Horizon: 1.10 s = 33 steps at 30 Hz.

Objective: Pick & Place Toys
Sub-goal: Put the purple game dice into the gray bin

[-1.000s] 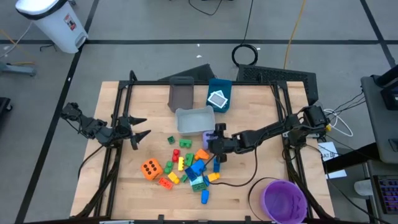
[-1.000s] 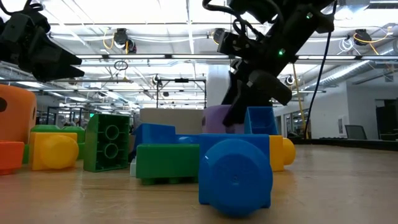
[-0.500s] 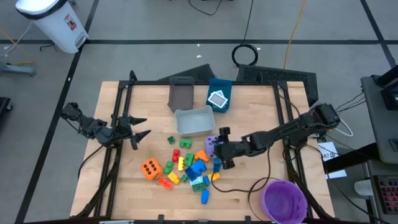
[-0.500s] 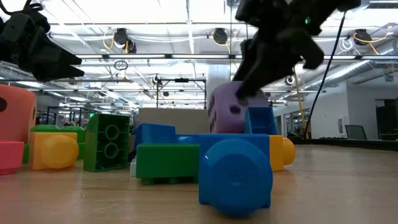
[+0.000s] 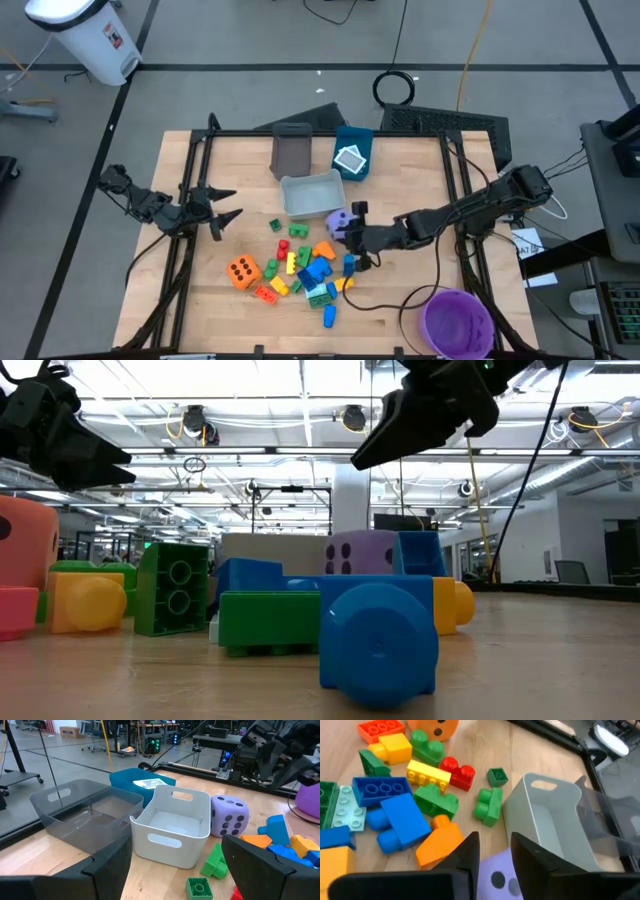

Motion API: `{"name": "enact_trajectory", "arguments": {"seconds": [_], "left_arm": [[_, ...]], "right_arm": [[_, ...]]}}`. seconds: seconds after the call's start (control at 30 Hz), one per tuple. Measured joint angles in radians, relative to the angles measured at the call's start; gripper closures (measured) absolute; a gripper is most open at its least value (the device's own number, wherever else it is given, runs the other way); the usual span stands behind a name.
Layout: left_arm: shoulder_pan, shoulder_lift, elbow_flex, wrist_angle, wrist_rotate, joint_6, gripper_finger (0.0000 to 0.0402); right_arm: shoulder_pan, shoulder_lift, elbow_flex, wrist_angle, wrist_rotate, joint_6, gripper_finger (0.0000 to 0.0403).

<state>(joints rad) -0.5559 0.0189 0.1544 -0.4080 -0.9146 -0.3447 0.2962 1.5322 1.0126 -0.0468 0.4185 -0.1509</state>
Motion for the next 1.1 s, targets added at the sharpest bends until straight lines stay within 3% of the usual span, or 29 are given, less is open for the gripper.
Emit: {"name": "enact_trajectory", "arguments": {"seconds": [0.1, 0.2, 0.43, 0.57, 0.73, 0.9, 1.1], "left_arm": [[0.0, 0.0, 0.0, 0.0, 0.0, 0.0, 0.0091], [0.0, 0.0, 0.0, 0.0, 0.0, 0.0, 0.0091], [0.0, 0.0, 0.0, 0.0, 0.0, 0.0, 0.0092], [0.0, 0.0, 0.0, 0.0, 0.0, 0.0, 0.0091], [0.0, 0.0, 0.0, 0.0, 0.0, 0.0, 0.0091], [0.0, 0.0, 0.0, 0.0, 0.0, 0.0, 0.0091], [0.0, 0.0, 0.0, 0.0, 0.0, 0.0, 0.0091]], "right_arm": [[0.0, 0.001, 0.0, -0.08, -0.002, 0.006, 0.0298], [0.0, 0.0, -0.013, -0.108, -0.001, 0.002, 0.025], [-0.001, -0.001, -0.178, 0.168, 0.002, -0.266, 0.0108], [-0.039, 0.002, -0.225, 0.168, 0.027, -0.325, 0.0061], [-0.079, 0.0, -0.227, 0.191, -0.004, -0.314, 0.0051], [-0.1, 0.026, -0.227, 0.205, -0.057, -0.334, 0.007], [-0.118, 0.131, -0.224, 0.289, -0.039, -0.352, 0.0089]]}}
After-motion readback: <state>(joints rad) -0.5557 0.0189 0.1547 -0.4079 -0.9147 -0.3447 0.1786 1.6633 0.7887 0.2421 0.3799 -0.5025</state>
